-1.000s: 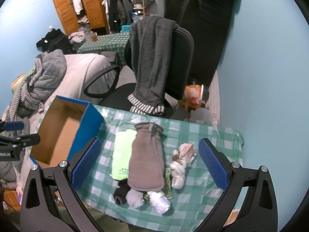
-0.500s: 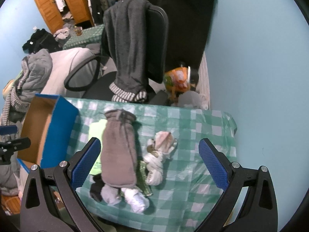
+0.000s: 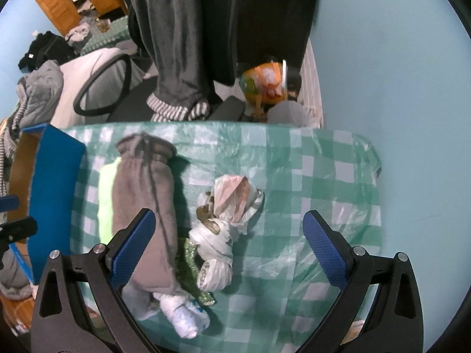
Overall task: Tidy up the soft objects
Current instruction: 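Move the left tool to the grey mitten while the right tool approaches the white bundle, then grasp the grey mitten with the left tool while the right tool grasps the white bundle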
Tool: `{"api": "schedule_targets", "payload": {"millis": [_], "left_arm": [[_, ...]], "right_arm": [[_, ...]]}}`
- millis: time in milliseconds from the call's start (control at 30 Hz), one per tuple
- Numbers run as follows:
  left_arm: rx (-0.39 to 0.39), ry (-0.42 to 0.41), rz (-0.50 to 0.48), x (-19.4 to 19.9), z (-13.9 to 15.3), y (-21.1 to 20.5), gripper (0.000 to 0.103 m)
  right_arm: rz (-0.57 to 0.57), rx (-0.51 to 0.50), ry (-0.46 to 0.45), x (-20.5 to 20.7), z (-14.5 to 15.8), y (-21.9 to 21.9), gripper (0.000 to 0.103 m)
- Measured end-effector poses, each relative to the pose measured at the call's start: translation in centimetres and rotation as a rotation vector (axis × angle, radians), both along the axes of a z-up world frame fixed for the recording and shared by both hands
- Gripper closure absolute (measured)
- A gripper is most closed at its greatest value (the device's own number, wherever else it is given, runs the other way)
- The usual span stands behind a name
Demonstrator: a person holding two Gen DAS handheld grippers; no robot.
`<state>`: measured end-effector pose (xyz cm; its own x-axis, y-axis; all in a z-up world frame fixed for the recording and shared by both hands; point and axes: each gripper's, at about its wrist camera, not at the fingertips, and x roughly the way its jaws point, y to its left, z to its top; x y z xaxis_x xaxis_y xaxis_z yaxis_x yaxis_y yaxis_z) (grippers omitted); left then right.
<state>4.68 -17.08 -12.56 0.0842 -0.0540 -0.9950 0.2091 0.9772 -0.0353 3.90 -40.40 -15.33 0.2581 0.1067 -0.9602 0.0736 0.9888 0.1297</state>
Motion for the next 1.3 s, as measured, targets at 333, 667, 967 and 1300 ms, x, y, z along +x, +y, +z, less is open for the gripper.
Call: {"api": "schedule_targets", "payload": {"millis": [333, 667, 967, 1300], "left_arm": [[-0.005, 0.062, -0.005, 1.2, -4.8, -1.8, 0.019], [-0.026, 0.098, 0.029, 2.3, -7.0, -2.4, 0.019], [-0.063, 0.138, 0.084, 3.1, -8.2, -3.4, 0.019], [-0.068, 0.217, 0.142, 4.4, -10.9, -5.8, 0.019]], "right_arm": [[0.021, -0.013, 0.073, 0.7, -4.5, 0.4, 0.006], [0.02, 0.001, 0.13, 0.7, -7.4, 0.9, 0.021], [0.061, 0.035, 0.147, 0.3, -7.3, 0.8, 0.054], [0.073, 0.036, 0.097, -0.2, -5.4, -1.0, 0.055]]}}
